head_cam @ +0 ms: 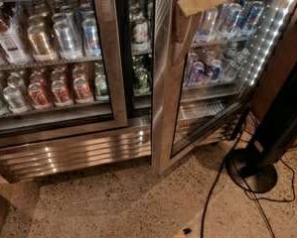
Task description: Open right fridge door
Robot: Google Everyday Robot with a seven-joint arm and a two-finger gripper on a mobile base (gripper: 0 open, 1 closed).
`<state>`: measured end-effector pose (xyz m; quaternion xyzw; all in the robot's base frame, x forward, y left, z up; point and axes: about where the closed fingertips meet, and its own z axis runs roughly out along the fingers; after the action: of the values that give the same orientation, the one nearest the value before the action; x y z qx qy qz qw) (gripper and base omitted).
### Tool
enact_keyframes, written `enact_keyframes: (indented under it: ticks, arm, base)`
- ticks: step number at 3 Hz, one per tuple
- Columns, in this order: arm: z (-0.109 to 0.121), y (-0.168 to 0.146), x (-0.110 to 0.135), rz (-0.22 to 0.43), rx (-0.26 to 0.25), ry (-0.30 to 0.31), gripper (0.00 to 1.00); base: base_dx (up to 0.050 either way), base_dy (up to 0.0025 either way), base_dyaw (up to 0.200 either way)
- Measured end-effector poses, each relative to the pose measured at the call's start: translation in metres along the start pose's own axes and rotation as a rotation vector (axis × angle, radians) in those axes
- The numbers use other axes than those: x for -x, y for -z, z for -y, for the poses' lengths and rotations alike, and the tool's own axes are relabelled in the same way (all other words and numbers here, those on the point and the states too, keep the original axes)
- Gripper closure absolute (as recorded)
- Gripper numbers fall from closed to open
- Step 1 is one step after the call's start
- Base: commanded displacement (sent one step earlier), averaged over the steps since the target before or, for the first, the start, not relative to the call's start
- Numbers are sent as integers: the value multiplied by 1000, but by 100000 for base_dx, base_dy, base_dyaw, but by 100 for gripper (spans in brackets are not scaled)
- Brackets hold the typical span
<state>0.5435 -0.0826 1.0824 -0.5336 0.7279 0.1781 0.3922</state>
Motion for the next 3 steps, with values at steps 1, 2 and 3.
enact_keyframes:
  ticks: [1,2,3]
  arm:
    - [-4,5,-1,-4,-2,11,100]
    - [-4,5,-2,-4,-2,11,100]
    - [-7,13,-7,-7,-11,22,100]
  base:
    - [0,0,0]
    - [0,0,0]
    - [0,0,0]
